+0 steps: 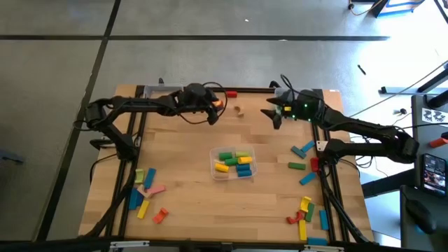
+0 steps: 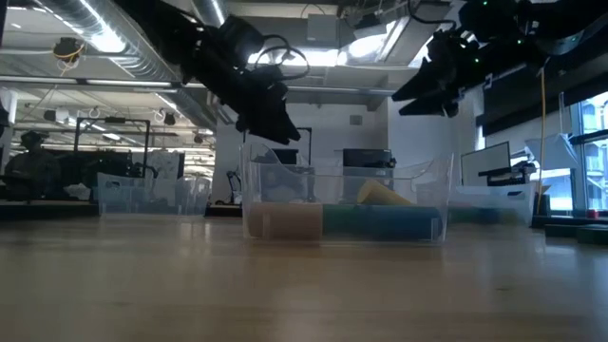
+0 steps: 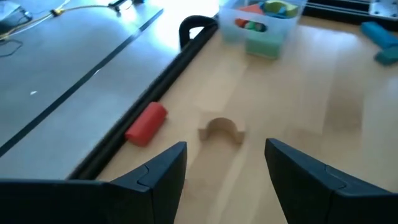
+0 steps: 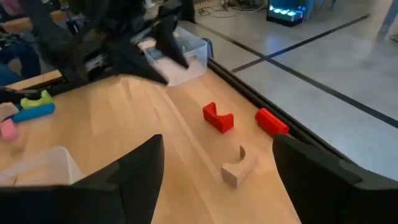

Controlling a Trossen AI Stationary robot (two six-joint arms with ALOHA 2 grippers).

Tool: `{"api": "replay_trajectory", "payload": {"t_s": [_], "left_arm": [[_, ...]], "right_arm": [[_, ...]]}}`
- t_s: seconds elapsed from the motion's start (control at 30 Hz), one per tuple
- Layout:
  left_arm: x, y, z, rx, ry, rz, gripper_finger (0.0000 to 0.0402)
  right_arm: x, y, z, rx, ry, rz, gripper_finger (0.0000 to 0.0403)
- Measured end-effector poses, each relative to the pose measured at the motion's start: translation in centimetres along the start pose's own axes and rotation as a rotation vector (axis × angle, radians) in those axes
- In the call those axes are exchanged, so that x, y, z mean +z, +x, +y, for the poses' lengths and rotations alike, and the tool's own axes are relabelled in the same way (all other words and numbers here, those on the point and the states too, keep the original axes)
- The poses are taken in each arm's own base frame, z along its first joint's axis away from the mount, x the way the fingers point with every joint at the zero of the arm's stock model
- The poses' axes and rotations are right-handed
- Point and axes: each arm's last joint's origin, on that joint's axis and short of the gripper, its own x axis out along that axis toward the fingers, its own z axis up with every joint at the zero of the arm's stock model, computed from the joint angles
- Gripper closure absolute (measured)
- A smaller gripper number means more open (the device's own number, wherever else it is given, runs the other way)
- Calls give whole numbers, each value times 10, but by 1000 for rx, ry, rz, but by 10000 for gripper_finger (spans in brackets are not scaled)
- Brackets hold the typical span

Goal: Sort blocks by size
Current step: Put the red arch block into the top right transparent bin

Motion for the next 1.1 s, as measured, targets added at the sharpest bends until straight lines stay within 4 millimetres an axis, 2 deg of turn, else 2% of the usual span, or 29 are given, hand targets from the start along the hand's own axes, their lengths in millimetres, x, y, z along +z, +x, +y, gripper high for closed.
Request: {"api": "replay_trajectory", "payload": {"t_s": [0.17,0.3,0.53,0.8,1.1], "left_arm": [[15,-2,18,62,0,28,188],[20,2,33,94,-21,100,188],[19,27,42,104,-27,217,188],[4,51,45,96,1,313,188],[-17,73,44,41,127,385,188]], "right_arm": [[-1,0,0,-1,-20,12,111],[-1,0,0,0,-20,13,111],[-8,0,-1,-6,-57,90,111],[-8,0,-1,-21,-63,88,111],[-9,0,-1,-21,-85,90,111]]}}
